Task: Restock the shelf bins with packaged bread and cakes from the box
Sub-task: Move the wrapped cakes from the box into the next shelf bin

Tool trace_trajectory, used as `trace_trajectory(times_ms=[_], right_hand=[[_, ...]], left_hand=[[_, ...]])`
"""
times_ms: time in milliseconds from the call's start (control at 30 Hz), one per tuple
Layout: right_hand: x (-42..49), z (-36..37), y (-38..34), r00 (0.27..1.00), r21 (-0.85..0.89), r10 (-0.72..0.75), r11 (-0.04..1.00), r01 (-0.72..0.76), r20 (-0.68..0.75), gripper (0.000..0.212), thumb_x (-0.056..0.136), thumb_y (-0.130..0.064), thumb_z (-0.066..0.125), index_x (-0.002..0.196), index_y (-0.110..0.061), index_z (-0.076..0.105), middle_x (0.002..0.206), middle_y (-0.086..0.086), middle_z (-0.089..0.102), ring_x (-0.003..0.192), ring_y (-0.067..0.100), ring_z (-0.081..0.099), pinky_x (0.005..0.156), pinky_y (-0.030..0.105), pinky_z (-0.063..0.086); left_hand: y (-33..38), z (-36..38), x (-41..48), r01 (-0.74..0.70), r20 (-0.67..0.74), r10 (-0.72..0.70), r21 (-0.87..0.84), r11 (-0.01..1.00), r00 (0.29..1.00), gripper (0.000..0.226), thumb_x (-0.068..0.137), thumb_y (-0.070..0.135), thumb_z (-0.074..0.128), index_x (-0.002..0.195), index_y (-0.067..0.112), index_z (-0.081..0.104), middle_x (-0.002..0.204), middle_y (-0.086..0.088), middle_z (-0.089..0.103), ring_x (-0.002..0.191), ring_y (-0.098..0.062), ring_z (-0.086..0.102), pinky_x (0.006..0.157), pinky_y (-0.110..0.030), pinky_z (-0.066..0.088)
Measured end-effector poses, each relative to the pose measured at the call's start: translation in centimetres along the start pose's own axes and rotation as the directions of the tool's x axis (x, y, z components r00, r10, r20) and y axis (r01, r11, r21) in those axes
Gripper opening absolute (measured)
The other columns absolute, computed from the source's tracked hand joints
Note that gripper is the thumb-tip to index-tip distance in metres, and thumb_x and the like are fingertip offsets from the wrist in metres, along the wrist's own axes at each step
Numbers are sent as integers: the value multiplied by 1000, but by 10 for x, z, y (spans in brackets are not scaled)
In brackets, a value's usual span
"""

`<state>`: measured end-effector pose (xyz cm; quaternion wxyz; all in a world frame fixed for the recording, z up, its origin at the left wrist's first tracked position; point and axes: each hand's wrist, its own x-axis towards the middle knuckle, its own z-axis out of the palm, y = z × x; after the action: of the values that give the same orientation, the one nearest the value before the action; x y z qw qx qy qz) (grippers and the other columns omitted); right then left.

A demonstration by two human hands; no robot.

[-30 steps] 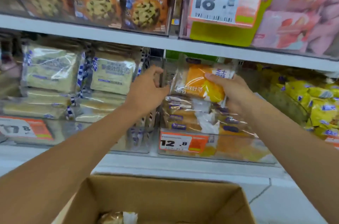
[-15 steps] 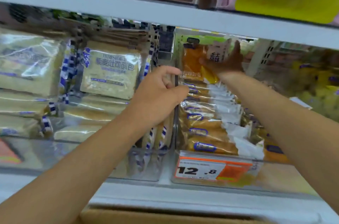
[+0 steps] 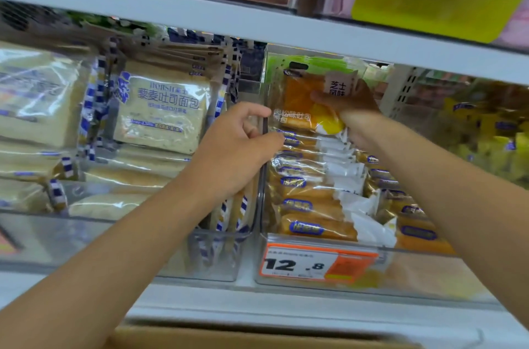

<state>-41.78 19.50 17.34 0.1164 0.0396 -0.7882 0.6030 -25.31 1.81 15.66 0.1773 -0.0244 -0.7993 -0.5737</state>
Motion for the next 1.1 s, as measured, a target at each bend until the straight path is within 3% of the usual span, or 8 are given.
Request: trace_trajectory(times_ms=[67, 167, 367, 500, 567, 700, 833, 1100], right_hand=[[7, -9, 4, 996, 115, 5, 993, -16, 88, 121, 15, -48, 96, 124, -11, 58, 112, 8, 71, 101, 26, 69, 89, 43, 57], [0, -11, -5, 986, 157, 15, 987, -41, 166, 103, 30, -34, 94, 124, -7, 60, 111, 12, 71, 102, 28, 69, 92, 45, 55], [1, 6, -3, 991, -159, -51, 987, 31, -121, 111, 66, -33, 88, 151, -15, 20, 149, 6, 41, 132, 21, 46, 106, 30, 41], [2, 16, 4, 982, -279, -150, 954, 112, -117, 90, 74, -43, 80, 143, -12, 33, 135, 11, 49, 121, 25, 53, 99, 31, 47], [1, 19, 6, 978, -427, -198, 892, 149, -72, 91, 79, -54, 71, 147, -11, 28, 141, 15, 41, 129, 31, 44, 108, 43, 40], [-13, 12, -2, 958, -688, -284, 704, 178, -43, 111, 80, -73, 55, 156, -18, -4, 163, 9, -7, 151, 27, -4, 120, 43, 1], [-13, 6, -5, 870, -775, -373, 425, 469, 322, 97, 80, -69, 59, 154, -39, 3, 164, 3, -8, 150, 22, -12, 119, 45, -10], [-13, 12, 9, 793, -775, -477, 305, 553, 378, 87, 86, -69, 47, 155, -36, 5, 164, 4, 1, 151, 23, -7, 118, 51, -13]], left_hand=[[0, 0, 0, 6, -1, -6, 1, 1000, 1000, 33, 88, 28, 66, 119, 34, 56, 69, 6, 52, 53, 5, 50, 53, -6, 41], [0, 1, 0, 4, -3, -4, 0, 1000, 1000, 33, 88, 27, 66, 118, 34, 57, 70, 5, 52, 53, 4, 50, 52, -5, 39], [1, 1, 0, 4, 0, -5, -11, 1000, 1000, 32, 88, 26, 65, 119, 33, 57, 70, 4, 51, 52, 4, 49, 51, -2, 38], [2, 0, -1, 3, 4, -3, -11, 1000, 1000, 32, 89, 25, 65, 119, 32, 57, 70, 5, 51, 51, 5, 49, 51, -3, 38], [1, 0, 0, 15, -5, -15, -7, 1000, 1000, 32, 89, 27, 65, 119, 34, 57, 73, 5, 52, 51, 6, 49, 54, -7, 40], [0, 1, -1, 9, -2, -9, -7, 1000, 1000, 32, 88, 27, 66, 119, 33, 57, 73, 4, 52, 51, 5, 47, 52, -5, 40], [1, 0, -1, 6, -7, -6, -4, 1000, 1000, 32, 88, 27, 66, 118, 33, 58, 71, 4, 51, 50, 5, 47, 50, -3, 37], [2, 1, -2, 20, -3, -20, 12, 1000, 1000, 31, 87, 29, 66, 117, 35, 57, 71, 5, 52, 52, 5, 48, 59, -13, 42]])
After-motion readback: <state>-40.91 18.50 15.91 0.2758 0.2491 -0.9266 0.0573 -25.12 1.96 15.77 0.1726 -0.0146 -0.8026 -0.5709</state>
